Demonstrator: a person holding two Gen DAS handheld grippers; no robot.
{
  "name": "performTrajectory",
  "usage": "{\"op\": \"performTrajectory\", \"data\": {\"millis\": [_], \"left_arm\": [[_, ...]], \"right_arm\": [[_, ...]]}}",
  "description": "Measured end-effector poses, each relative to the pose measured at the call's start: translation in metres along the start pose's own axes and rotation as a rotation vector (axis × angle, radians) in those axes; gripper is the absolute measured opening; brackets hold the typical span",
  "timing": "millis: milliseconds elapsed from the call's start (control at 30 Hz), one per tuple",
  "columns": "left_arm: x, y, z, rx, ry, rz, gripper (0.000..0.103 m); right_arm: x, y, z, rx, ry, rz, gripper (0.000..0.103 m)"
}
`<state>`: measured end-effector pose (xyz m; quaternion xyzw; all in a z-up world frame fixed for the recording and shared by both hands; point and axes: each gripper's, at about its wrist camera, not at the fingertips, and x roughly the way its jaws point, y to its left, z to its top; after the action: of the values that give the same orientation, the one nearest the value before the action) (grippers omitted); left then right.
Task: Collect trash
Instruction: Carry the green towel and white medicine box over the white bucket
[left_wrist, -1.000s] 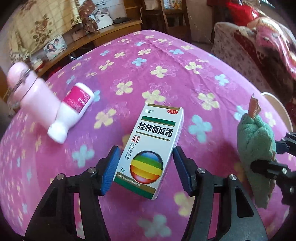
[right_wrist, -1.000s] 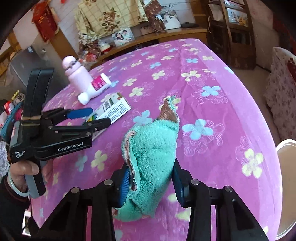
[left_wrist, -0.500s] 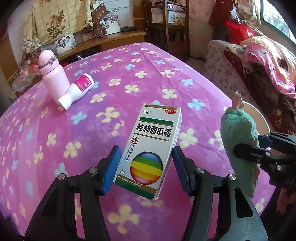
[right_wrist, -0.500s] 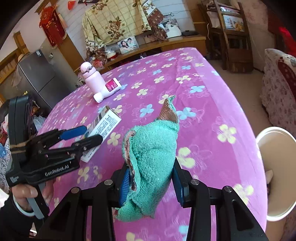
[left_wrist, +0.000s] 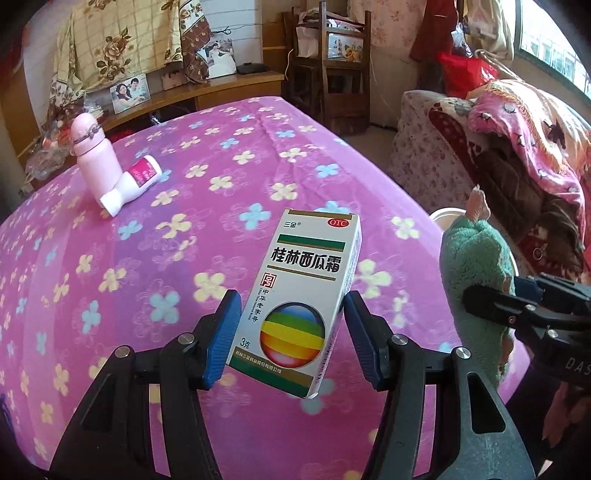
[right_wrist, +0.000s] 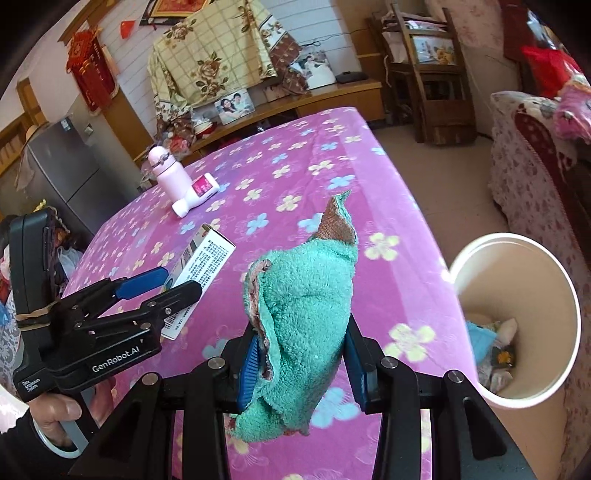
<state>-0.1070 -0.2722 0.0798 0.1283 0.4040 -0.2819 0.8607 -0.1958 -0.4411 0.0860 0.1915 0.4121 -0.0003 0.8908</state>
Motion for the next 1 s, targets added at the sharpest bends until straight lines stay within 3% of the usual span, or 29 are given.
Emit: {"op": "performTrajectory", "data": {"millis": [433, 1000], "left_arm": [[0.005, -0.064, 0.016, 0.054, -0.022, -0.045, 0.056], [0.049, -0.170, 0.038, 0.180, 0.024, -0.142, 0.055]], "right_arm": [[-0.028, -0.049, -0.006, 0.059, -0.020, -0.070, 0.040], [-0.051, -0.173, -0.021, 0.258, -0.026, -0.210, 0.040]]}}
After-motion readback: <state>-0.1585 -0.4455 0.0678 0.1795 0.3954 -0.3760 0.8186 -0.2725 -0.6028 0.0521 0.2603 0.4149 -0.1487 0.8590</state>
